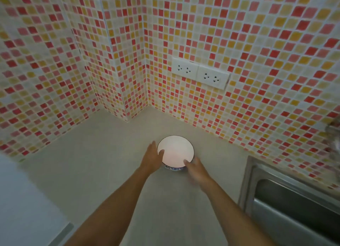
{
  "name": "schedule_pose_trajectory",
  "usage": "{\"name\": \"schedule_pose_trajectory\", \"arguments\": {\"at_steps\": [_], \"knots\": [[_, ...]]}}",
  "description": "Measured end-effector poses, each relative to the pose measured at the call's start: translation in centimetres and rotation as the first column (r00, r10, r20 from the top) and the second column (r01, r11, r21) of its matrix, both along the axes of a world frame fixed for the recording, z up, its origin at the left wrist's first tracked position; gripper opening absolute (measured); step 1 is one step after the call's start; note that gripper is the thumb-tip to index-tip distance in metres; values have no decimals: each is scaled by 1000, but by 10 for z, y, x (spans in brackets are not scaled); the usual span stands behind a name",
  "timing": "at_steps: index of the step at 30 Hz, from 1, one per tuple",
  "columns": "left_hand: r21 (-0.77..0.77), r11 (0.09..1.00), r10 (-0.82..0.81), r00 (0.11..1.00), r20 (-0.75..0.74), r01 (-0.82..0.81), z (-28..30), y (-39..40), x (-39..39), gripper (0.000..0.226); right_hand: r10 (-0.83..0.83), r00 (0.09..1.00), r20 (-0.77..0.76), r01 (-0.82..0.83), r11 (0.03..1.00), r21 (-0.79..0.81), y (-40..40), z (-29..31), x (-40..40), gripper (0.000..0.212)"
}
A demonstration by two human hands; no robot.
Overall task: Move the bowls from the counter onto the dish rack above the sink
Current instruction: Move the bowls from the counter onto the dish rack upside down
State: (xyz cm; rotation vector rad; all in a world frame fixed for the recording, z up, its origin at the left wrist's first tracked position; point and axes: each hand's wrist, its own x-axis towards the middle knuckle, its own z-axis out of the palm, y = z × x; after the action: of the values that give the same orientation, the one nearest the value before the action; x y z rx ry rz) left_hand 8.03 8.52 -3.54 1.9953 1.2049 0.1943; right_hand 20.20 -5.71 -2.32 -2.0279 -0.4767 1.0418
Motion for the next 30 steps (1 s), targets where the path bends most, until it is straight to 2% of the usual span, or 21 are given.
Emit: {"name": "schedule_pose_trajectory", "arguments": {"at_steps": [6, 8, 14, 18, 23, 27, 30], "knots": [[-84, 996, -21, 1000, 21, 23, -14, 19, 13, 43, -156, 982, -101, 159, 987, 16, 25, -44, 13, 54], [-63, 998, -16, 999, 28, 18, -18, 19, 15, 38, -201, 967, -159, 210, 977, 40, 26, -27, 6, 46], [3, 1000, -22, 999, 26, 22, -18, 3, 22, 39, -251, 928, -276, 282, 956, 76, 8, -17, 6, 50], [18, 997, -72, 996, 46, 71, -3, -23, 28, 40, -302, 850, -431, 383, 917, 114, -30, 0, 6, 53], [46, 971, -239, 967, 92, 236, 26, -76, 43, 38, -304, 729, -614, 508, 841, 186, -93, 12, 11, 79], [69, 944, -328, 938, 115, 322, 40, -130, 56, 37, -357, 640, -680, 634, 745, 206, -153, 14, 17, 65], [35, 927, -374, 911, 175, 374, 43, -177, 64, 37, -347, 626, -698, 659, 714, 236, -207, 17, 20, 58]]}}
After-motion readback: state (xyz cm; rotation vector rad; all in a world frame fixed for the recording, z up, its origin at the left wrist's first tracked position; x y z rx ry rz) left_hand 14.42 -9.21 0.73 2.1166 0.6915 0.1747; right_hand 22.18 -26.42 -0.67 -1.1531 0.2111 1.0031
